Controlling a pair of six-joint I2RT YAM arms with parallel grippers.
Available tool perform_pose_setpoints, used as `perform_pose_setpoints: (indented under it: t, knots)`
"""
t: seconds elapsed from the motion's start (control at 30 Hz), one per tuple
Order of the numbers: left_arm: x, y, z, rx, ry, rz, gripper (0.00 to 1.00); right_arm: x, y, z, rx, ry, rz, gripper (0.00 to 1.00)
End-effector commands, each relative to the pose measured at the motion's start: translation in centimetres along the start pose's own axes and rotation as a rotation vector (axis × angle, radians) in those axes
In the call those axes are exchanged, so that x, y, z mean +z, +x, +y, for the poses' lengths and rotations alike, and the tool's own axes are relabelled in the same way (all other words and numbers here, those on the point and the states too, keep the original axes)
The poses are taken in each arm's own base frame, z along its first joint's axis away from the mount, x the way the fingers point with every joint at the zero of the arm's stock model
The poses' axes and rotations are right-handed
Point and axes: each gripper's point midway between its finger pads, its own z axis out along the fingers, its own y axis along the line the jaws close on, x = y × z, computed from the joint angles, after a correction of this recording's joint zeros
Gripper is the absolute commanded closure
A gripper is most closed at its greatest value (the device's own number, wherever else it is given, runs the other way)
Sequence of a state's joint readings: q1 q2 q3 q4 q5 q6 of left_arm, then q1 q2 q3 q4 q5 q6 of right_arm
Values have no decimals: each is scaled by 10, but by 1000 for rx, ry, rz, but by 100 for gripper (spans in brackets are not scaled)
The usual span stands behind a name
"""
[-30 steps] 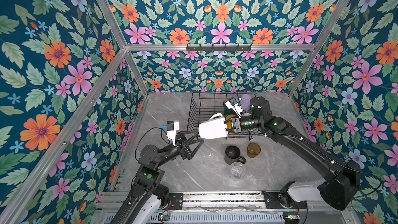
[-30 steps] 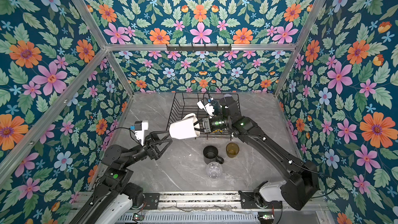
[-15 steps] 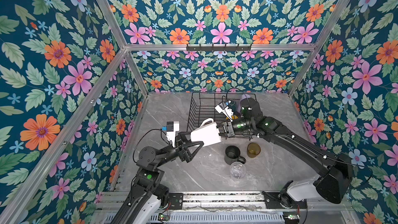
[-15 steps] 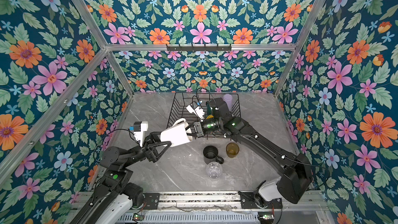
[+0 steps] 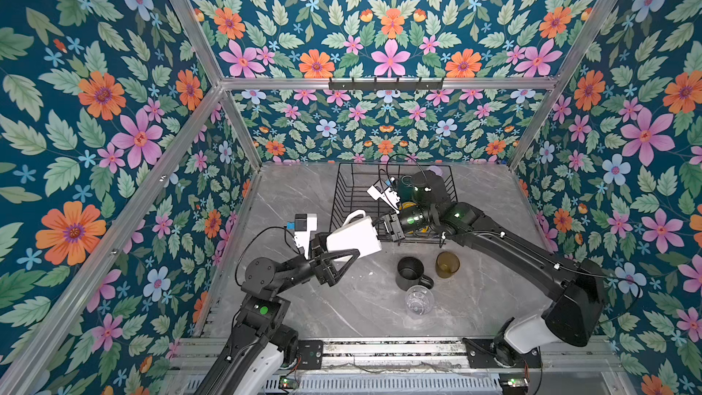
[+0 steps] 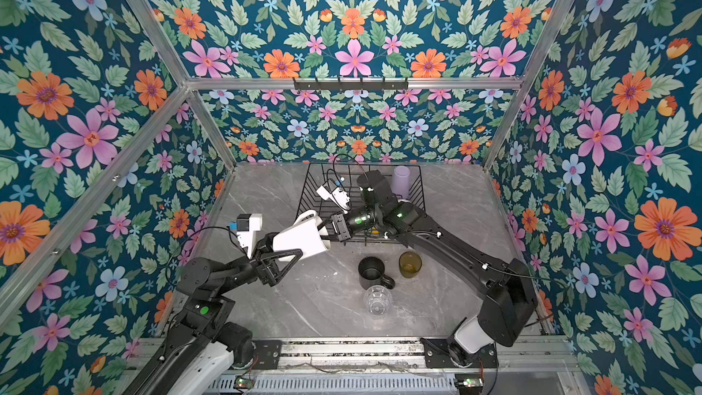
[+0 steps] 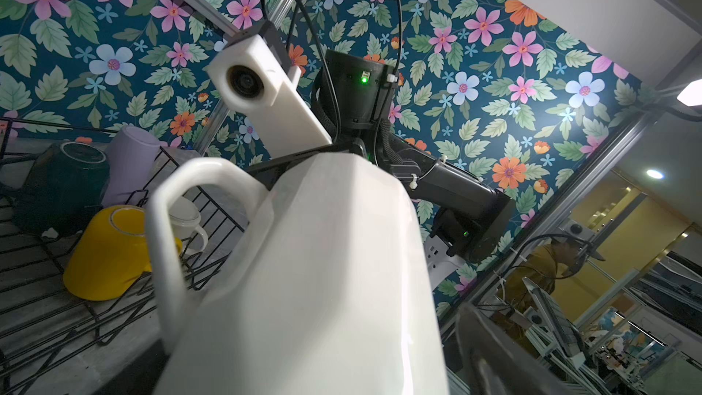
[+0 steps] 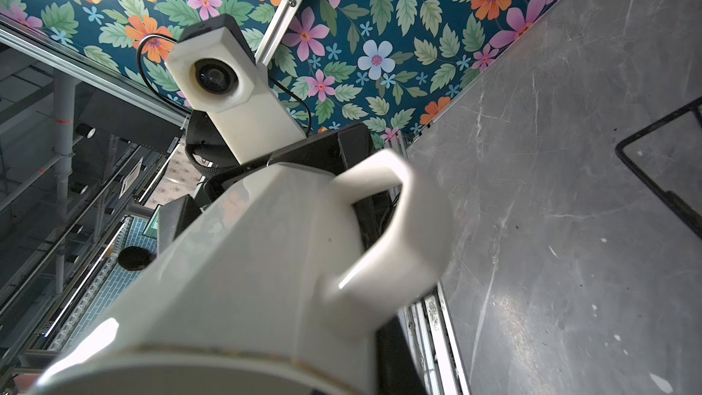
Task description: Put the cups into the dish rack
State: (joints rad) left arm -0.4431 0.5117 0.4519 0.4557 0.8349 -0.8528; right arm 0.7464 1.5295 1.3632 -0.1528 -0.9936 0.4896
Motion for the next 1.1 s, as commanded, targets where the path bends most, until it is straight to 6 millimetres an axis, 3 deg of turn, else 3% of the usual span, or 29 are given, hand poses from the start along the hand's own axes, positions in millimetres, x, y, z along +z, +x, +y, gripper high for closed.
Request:
perform_pose_setpoints:
  t: [0.0, 0.33, 0.53, 0.97, 1.03, 1.07]
  knots:
    - [0, -4, -16, 53, 62, 5, 0, 3, -8, 14, -79, -52, -12, 100]
    - [0, -4, -18, 55, 69, 11, 1, 14, -5, 10, -71, -68, 19, 100]
    - [1, -4, -19, 55, 76, 18, 7, 18, -3, 7, -63, -68, 32, 100]
    - [1, -5, -23, 57, 92, 19, 42, 18, -1, 2, -61, -29, 42, 100]
    - [1, -6, -24, 58, 92, 19, 37, 18, 0, 1, -59, -30, 45, 100]
    - [1, -6, -24, 58, 93, 18, 28, 18, 0, 3, -59, -33, 45, 100]
